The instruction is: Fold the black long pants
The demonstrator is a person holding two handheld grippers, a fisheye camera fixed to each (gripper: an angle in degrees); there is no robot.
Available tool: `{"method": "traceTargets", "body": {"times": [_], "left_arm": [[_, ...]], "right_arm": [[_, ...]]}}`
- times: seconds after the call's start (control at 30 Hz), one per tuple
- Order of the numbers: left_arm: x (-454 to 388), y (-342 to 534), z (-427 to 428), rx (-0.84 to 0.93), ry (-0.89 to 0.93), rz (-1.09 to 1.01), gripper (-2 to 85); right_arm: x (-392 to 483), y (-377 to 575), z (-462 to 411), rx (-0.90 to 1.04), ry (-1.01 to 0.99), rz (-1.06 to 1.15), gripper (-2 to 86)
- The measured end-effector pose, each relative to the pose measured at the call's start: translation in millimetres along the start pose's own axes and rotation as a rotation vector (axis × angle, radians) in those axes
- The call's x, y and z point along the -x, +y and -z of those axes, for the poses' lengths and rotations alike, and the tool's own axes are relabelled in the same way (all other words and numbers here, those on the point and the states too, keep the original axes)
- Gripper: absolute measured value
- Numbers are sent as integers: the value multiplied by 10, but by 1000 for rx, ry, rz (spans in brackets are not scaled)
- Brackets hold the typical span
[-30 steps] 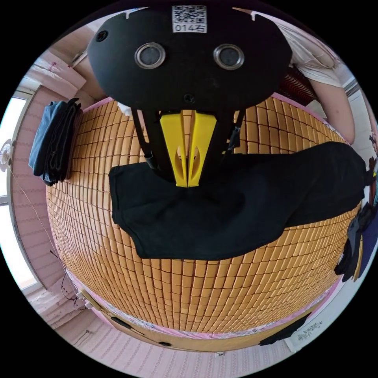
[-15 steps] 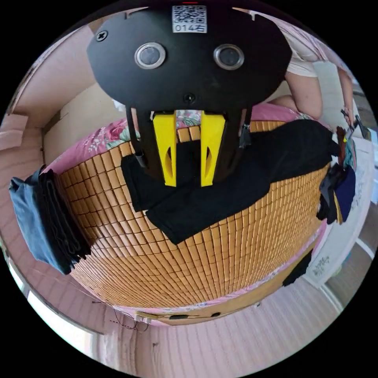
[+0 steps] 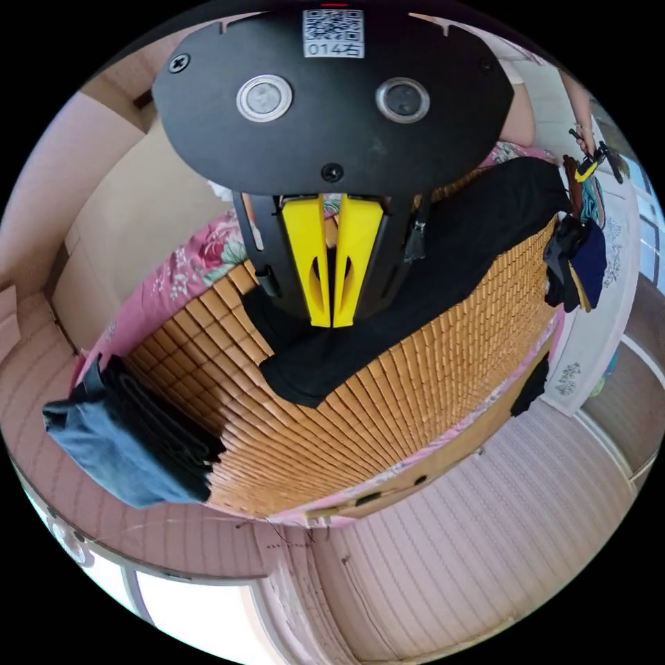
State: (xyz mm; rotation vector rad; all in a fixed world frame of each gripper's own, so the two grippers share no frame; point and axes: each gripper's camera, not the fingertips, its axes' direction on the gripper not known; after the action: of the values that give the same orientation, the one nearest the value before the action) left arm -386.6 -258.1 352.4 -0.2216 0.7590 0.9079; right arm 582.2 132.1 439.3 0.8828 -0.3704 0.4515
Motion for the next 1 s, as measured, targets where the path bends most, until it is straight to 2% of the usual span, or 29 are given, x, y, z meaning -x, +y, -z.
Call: {"method": "traceTargets", "body": {"times": [0.07,0.27,0.37,0.47,0.53,0.67,0.87,1.0], "left_arm": [[-184,-207,-147,19,17,-44,97],[-1026,-997,-608,59,19,-315,110],[-1465,-1336,-1078,194,-8,-446,114],[-1751,-1537,-1663,440,-70,-422,74],[-1916,-1588,-1671,395,-86,-485,10],[-2127,-1579,-1484,314,-173,-610,-7],[-2090,-1782,-651,98,-114,-538,-10],[-2150,-2121,-922,54,-170,-477,-10]], "right_arm": [[-102,62,-241,102,38,-18,-3],[-186,153,-262,47,37,4,1],[-249,140,-271,55,18,3,1],[-252,105,-285,85,33,53,1],[-243,65,-298,115,46,80,1],[-264,-16,-326,176,42,131,1],[-284,0,-351,168,36,158,1],[-263,48,-370,134,55,122,1]]}}
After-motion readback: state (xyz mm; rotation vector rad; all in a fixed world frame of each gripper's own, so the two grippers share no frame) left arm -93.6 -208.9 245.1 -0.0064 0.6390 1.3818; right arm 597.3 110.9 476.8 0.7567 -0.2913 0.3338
